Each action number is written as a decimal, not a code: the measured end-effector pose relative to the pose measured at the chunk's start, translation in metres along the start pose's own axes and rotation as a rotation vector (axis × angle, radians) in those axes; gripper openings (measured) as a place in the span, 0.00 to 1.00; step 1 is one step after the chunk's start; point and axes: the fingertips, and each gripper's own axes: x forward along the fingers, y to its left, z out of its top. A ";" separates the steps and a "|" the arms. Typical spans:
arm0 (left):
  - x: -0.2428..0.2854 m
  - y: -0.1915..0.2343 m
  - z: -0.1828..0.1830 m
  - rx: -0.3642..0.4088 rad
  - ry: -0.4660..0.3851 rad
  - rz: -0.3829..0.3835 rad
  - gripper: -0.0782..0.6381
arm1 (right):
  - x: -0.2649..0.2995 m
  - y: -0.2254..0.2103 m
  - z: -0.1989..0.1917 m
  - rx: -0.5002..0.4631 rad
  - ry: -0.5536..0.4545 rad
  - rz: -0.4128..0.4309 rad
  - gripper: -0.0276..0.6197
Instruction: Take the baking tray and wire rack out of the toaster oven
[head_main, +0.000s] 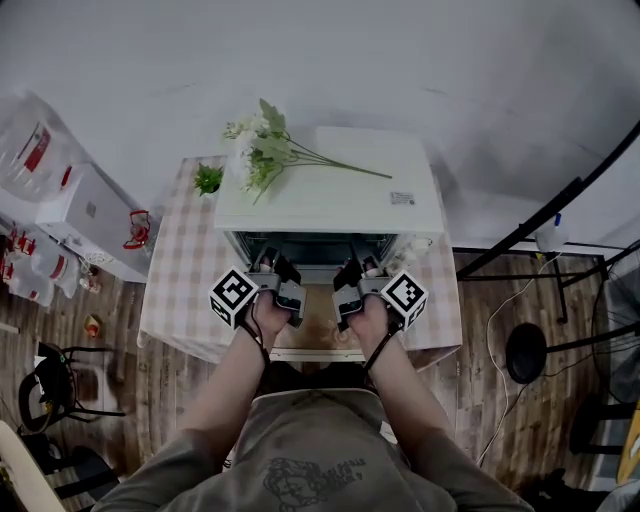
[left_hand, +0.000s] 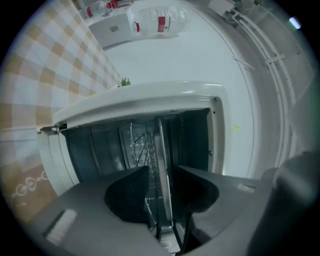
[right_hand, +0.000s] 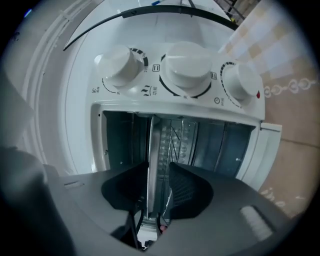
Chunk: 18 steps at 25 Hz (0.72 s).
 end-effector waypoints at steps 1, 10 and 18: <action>0.002 0.001 0.001 -0.013 -0.006 -0.009 0.30 | 0.002 0.000 -0.001 0.004 -0.001 0.006 0.28; 0.023 -0.001 0.010 -0.059 -0.031 -0.075 0.28 | 0.027 0.009 0.012 0.014 -0.057 0.043 0.27; 0.034 -0.001 0.013 -0.041 -0.057 -0.031 0.24 | 0.038 0.009 0.017 0.023 -0.079 -0.004 0.23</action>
